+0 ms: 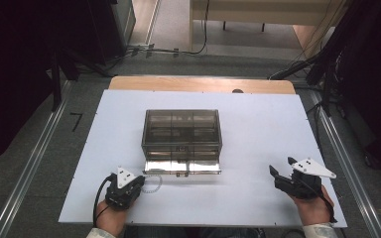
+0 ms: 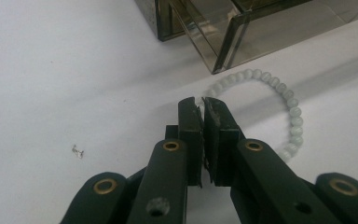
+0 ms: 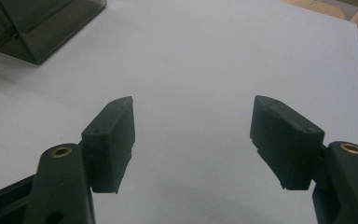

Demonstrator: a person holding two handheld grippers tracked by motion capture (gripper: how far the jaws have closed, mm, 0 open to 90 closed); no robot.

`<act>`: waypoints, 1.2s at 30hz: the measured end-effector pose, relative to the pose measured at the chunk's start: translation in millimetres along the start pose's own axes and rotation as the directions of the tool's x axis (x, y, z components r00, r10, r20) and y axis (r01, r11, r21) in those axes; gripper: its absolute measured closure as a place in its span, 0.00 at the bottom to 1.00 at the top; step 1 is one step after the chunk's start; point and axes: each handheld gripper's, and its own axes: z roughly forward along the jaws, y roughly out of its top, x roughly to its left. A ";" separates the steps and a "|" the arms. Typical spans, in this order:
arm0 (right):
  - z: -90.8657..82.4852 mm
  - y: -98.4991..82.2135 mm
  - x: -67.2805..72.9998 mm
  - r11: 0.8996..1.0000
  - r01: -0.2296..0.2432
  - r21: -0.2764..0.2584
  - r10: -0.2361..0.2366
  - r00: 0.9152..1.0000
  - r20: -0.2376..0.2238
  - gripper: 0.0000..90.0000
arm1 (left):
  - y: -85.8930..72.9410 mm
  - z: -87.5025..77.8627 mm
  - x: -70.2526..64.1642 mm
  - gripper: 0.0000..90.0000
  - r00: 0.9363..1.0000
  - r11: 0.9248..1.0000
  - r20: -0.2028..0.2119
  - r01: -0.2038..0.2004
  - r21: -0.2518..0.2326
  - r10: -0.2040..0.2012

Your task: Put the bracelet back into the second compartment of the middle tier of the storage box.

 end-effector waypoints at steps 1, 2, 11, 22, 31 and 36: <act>0.0 0.0 -0.1 1.000 0.002 -0.002 -0.002 1.000 -0.001 0.33 | 0.1 0.1 0.1 0.97 1.000 1.000 0.001 0.006 -0.003 -0.006; 0.0 0.1 -0.1 1.000 0.002 -0.003 -0.002 1.000 -0.001 0.33 | 0.2 -0.1 0.5 0.97 1.000 1.000 0.003 0.008 -0.002 -0.008; -1.1 -0.1 -1.3 1.000 -0.001 -0.006 0.001 1.000 0.005 0.33 | 0.9 -11.8 13.3 0.98 0.994 0.991 -0.033 0.099 -0.088 -0.102; -0.7 0.4 -0.8 1.000 0.002 -0.005 -0.002 1.000 0.005 0.33 | 3.5 -26.7 13.7 0.98 0.990 0.973 -0.058 0.114 -0.200 -0.128; -0.7 0.3 -1.1 1.000 0.002 -0.004 -0.002 1.000 0.007 0.33 | 4.1 -35.5 11.5 0.98 0.990 0.953 -0.073 0.096 -0.288 -0.121; -0.5 0.2 -1.2 1.000 0.004 -0.004 -0.004 1.000 0.006 0.33 | 4.1 -39.7 11.2 0.98 0.990 0.935 -0.069 0.095 -0.341 -0.125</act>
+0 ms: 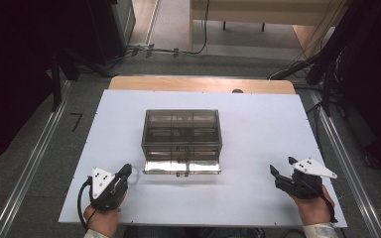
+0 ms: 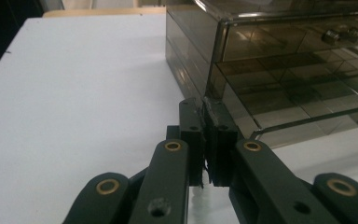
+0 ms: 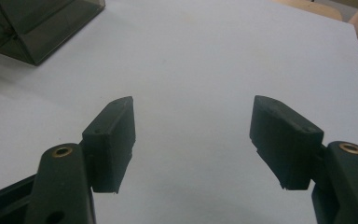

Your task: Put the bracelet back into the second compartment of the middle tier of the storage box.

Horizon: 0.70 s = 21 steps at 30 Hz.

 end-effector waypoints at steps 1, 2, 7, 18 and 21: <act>0.0 0.0 0.0 1.000 0.000 0.000 0.000 1.000 0.000 0.33 | 0.3 -0.5 0.0 0.98 1.000 1.000 0.002 0.001 -0.009 -0.001; 0.0 0.0 0.0 1.000 0.000 0.000 0.000 1.000 0.000 0.33 | 0.5 -0.9 -0.2 0.98 1.000 1.000 0.004 0.000 -0.014 0.000; 0.2 0.1 -0.1 1.000 0.001 0.001 -0.001 1.000 0.000 0.33 | 1.8 -4.1 -2.4 0.98 1.000 0.998 0.006 -0.018 -0.056 0.019; 0.6 0.2 -0.1 1.000 0.005 0.000 -0.005 1.000 -0.001 0.33 | 6.2 -13.3 -8.9 0.98 0.998 0.982 -0.008 -0.064 -0.175 0.063; 0.9 0.4 0.4 1.000 0.003 0.002 -0.003 1.000 -0.002 0.33 | 6.5 -14.0 -10.0 0.98 0.998 0.980 -0.011 -0.068 -0.188 0.068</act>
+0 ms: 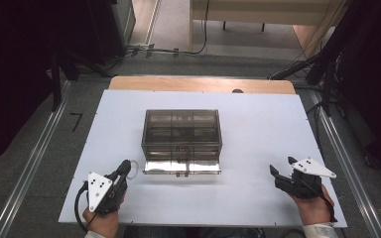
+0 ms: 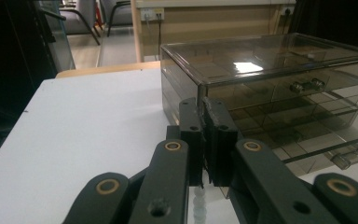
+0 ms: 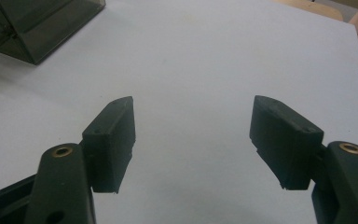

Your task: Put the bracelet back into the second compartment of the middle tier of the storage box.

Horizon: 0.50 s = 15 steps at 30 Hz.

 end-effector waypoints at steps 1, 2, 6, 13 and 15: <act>0.2 0.0 0.0 1.000 0.002 -0.001 -0.002 1.000 -0.001 0.33 | 0.3 -0.4 -0.1 0.98 1.000 1.000 -0.001 -0.004 -0.004 0.004; 0.4 0.0 0.0 1.000 0.002 -0.002 -0.002 1.000 0.000 0.33 | 0.6 -0.9 -0.3 0.98 1.000 1.000 0.000 -0.002 -0.009 0.002; 0.5 0.1 0.0 1.000 0.003 0.000 -0.003 1.000 0.001 0.33 | 2.0 -3.2 -1.1 0.98 1.000 0.999 -0.002 -0.004 -0.043 0.004; 1.3 0.2 0.3 1.000 0.006 0.003 -0.006 1.000 0.000 0.33 | 3.4 -3.9 -1.7 0.98 0.999 0.996 0.041 0.026 -0.081 -0.023; 1.6 0.3 0.5 1.000 0.007 0.005 -0.007 1.000 -0.001 0.33 | 4.0 -4.1 -1.8 0.98 0.998 0.996 0.050 0.030 -0.087 -0.026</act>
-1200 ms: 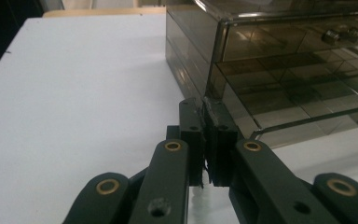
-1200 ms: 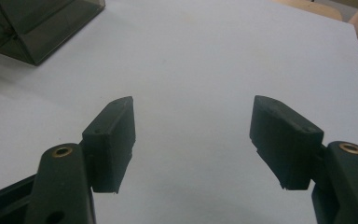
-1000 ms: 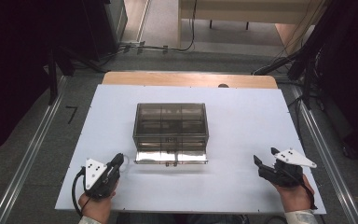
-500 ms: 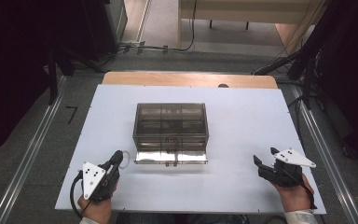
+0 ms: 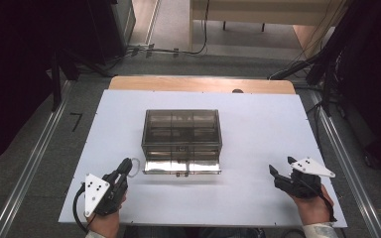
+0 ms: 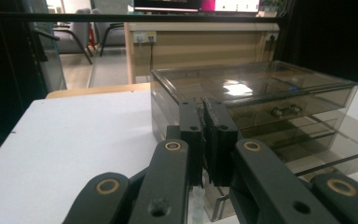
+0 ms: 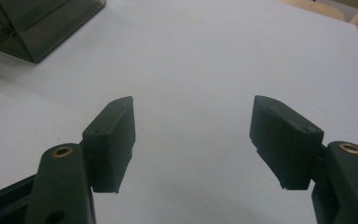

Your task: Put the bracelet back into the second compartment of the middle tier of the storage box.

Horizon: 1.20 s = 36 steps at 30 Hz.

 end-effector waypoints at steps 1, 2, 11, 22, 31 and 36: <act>0.4 0.0 -0.1 1.000 0.003 0.000 -0.003 1.000 0.000 0.33 | 0.3 -0.1 -0.3 0.98 1.000 1.000 0.003 0.001 -0.005 -0.001; 0.6 0.0 0.1 1.000 0.003 0.003 -0.003 1.000 -0.001 0.33 | 0.7 -0.1 -0.7 0.98 1.000 1.000 0.007 0.002 -0.011 -0.002; 2.4 0.3 0.8 1.000 0.010 0.007 -0.010 1.000 0.001 0.33 | 2.2 2.4 -3.1 0.98 0.999 0.999 0.036 0.008 -0.032 -0.006; 3.7 0.3 0.9 1.000 0.010 0.013 -0.010 1.000 0.003 0.33 | 3.2 11.7 -13.8 0.98 0.995 0.999 0.100 0.014 -0.032 -0.011; 4.0 0.0 0.7 1.000 0.012 0.012 -0.012 1.000 0.003 0.33 | 4.8 20.7 -27.4 0.98 0.989 0.999 0.151 0.010 -0.046 -0.003; 4.3 -0.2 0.7 1.000 0.015 0.012 -0.015 1.000 0.003 0.33 | 7.9 24.2 -33.3 0.98 0.984 0.998 0.179 0.021 -0.066 -0.008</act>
